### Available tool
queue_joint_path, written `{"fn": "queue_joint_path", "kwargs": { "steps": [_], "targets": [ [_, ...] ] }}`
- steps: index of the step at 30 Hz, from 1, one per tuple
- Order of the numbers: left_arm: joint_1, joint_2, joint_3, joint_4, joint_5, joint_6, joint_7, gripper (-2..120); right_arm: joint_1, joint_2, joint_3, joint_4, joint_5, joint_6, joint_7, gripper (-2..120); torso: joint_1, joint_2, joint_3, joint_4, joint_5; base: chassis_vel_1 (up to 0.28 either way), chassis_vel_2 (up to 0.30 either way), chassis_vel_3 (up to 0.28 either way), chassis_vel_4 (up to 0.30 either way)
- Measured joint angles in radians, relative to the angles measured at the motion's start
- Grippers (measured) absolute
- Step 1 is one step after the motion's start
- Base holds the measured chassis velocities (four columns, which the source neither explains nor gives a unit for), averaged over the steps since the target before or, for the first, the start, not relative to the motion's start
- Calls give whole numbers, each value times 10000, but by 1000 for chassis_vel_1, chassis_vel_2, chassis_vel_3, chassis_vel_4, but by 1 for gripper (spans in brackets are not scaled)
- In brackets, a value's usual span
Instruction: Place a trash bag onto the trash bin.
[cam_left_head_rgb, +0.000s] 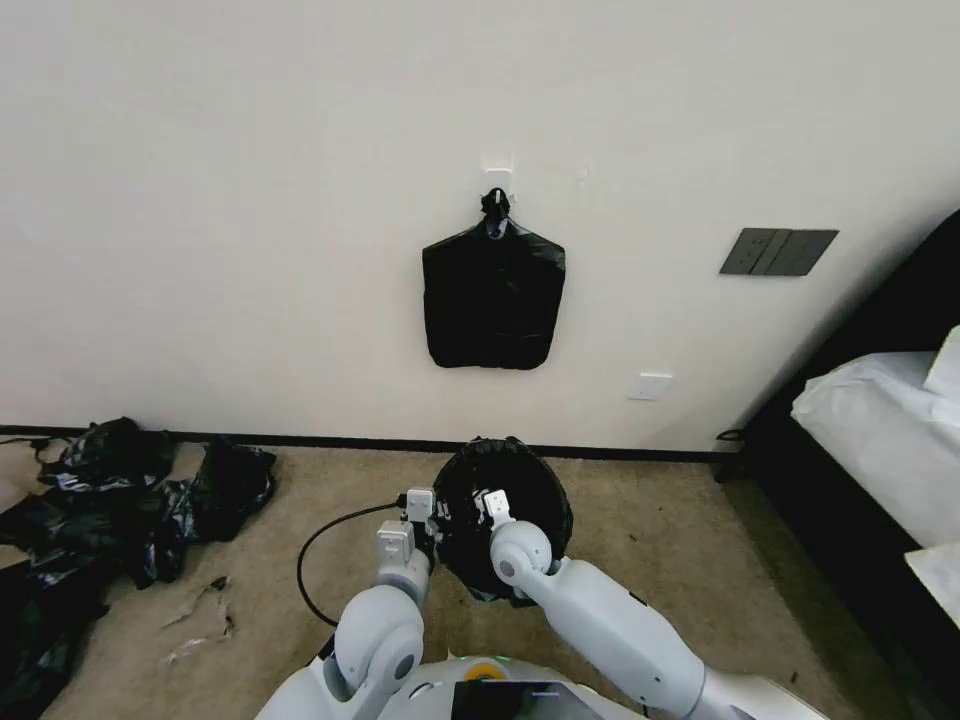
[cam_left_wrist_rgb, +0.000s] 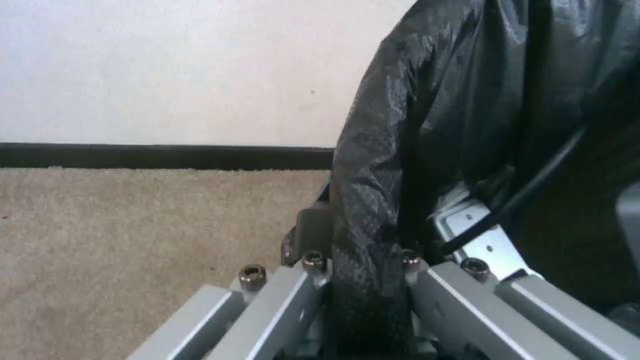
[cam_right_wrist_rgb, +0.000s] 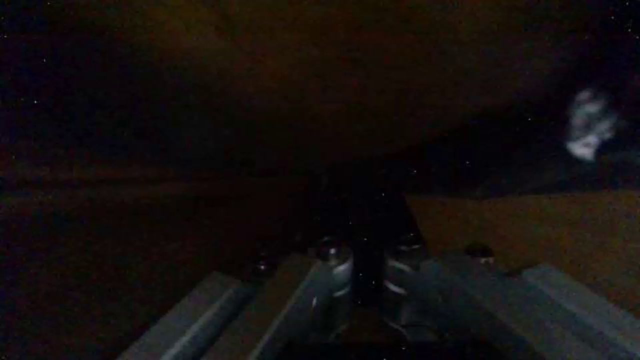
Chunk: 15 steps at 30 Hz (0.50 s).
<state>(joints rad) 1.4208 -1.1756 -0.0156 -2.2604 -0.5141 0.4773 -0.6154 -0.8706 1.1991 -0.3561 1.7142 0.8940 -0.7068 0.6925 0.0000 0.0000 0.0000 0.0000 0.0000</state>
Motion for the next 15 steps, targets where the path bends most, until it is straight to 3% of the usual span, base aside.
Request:
{"fn": "queue_joint_path", "kwargs": {
  "steps": [8, 12, 15],
  "targets": [
    [-45, 57, 4, -9, -8, 12, 9, 1, -165, -48, 153, 128, -82, 0, -123, 0, 1, 0, 0, -1, 0, 0, 0, 0, 0],
    [-49, 35, -29, 84, -7, 20, 3, 1, -299, -377, 310, 924, -90, 0, -420, 0, 0, 0, -1, 0, 0, 0, 0, 0, 0],
    [-102, 21, -64, 167, -36, 38, -7, 1, -396, -688, 341, 1476, -68, 1, -564, 10, 1, 0, 0, -1, 0, 0, 0, 0, 0]
  ]
}}
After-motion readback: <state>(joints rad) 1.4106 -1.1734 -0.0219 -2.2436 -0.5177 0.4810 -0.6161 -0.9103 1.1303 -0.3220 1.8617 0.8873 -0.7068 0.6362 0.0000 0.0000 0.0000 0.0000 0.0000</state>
